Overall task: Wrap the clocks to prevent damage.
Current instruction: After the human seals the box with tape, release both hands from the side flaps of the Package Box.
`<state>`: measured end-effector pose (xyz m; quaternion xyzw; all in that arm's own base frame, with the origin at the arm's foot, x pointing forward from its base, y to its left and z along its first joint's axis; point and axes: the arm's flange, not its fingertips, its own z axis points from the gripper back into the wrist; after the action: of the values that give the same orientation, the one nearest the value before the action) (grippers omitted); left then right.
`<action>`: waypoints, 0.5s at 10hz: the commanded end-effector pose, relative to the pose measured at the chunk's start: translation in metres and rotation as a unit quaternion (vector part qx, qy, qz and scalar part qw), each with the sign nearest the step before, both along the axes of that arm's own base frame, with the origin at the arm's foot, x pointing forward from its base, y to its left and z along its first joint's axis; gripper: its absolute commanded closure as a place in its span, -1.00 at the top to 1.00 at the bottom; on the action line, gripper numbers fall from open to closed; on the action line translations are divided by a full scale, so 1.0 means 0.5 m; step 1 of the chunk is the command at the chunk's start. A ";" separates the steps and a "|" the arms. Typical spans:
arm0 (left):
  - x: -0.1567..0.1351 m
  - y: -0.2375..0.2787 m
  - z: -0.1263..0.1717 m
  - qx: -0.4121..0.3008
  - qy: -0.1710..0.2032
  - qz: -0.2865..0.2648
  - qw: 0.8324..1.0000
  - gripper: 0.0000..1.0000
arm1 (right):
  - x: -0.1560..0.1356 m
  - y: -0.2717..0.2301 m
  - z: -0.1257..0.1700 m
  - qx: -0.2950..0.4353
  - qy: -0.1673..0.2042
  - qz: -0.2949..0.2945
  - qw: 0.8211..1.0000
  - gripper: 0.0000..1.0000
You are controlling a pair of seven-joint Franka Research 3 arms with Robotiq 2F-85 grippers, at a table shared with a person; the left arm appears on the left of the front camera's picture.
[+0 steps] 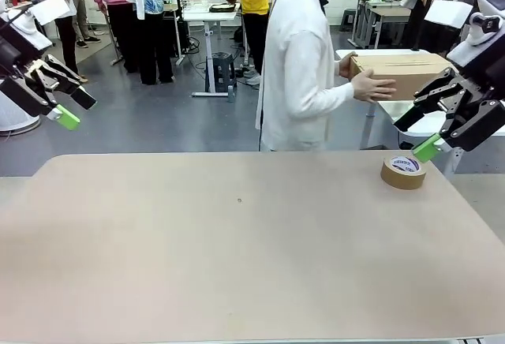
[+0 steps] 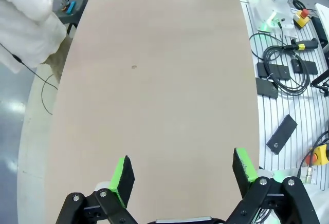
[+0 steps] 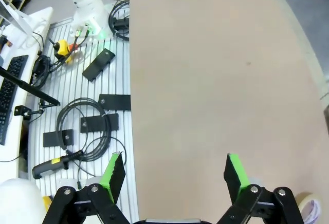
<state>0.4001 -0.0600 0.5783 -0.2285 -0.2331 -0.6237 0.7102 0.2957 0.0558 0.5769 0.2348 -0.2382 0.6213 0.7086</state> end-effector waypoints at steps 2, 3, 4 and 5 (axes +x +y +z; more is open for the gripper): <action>-0.003 -0.002 -0.003 -0.002 0.010 -0.006 1.000 1.00 | 0.000 0.000 0.000 0.000 0.000 0.000 1.000 1.00; -0.001 -0.001 -0.001 -0.001 0.002 -0.002 1.000 1.00 | 0.023 -0.026 0.006 0.071 -0.008 -0.021 0.997 1.00; 0.021 0.032 -0.001 -0.062 -0.006 0.037 0.997 1.00 | 0.046 -0.054 0.002 0.124 0.009 -0.035 0.992 1.00; 0.032 0.069 0.000 -0.109 -0.006 0.052 0.993 1.00 | 0.070 -0.093 0.003 0.186 0.022 -0.057 0.981 1.00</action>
<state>0.4074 -0.0387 0.5797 -0.2610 -0.2712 -0.5870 0.7168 0.3128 0.0219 0.5797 0.3131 -0.3073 0.5545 0.7071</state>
